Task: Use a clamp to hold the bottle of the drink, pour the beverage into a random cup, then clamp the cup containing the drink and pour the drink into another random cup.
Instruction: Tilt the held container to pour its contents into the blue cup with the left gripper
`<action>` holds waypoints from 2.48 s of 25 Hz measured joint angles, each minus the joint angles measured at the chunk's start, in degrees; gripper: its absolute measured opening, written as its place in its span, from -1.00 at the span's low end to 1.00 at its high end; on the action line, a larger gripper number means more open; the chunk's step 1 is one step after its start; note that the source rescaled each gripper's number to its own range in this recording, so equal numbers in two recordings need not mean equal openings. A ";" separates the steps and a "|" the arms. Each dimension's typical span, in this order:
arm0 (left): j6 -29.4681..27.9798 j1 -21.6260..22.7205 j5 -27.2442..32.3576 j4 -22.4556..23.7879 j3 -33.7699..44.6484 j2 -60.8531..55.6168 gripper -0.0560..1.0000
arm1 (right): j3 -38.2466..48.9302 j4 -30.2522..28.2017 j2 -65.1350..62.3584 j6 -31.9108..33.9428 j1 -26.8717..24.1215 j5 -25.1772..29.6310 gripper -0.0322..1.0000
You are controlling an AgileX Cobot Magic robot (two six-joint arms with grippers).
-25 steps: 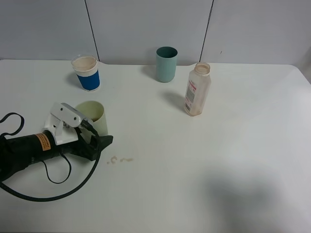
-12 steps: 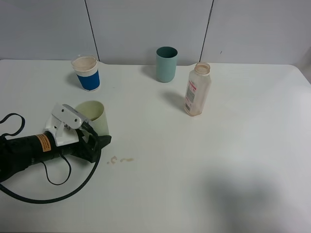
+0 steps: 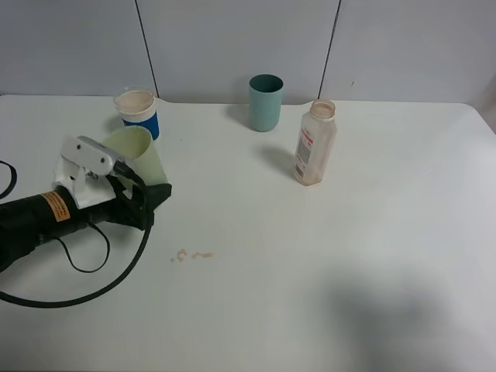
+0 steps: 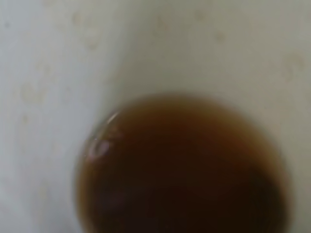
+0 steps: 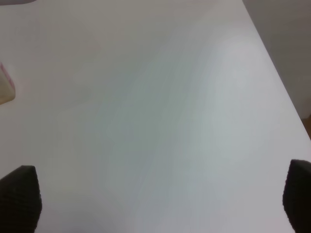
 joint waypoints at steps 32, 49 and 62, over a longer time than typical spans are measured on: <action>-3.96 11.72 60.16 5.02 -20.11 -22.95 -0.88 | 0.00 0.00 0.00 0.00 0.00 0.00 1.00; -3.74 11.72 73.22 9.79 -31.84 -20.08 -0.88 | 0.00 0.00 0.00 0.00 0.00 0.00 1.00; 1.17 11.72 78.52 9.78 -38.52 -14.66 -0.88 | 0.00 0.00 0.00 0.00 0.00 0.00 1.00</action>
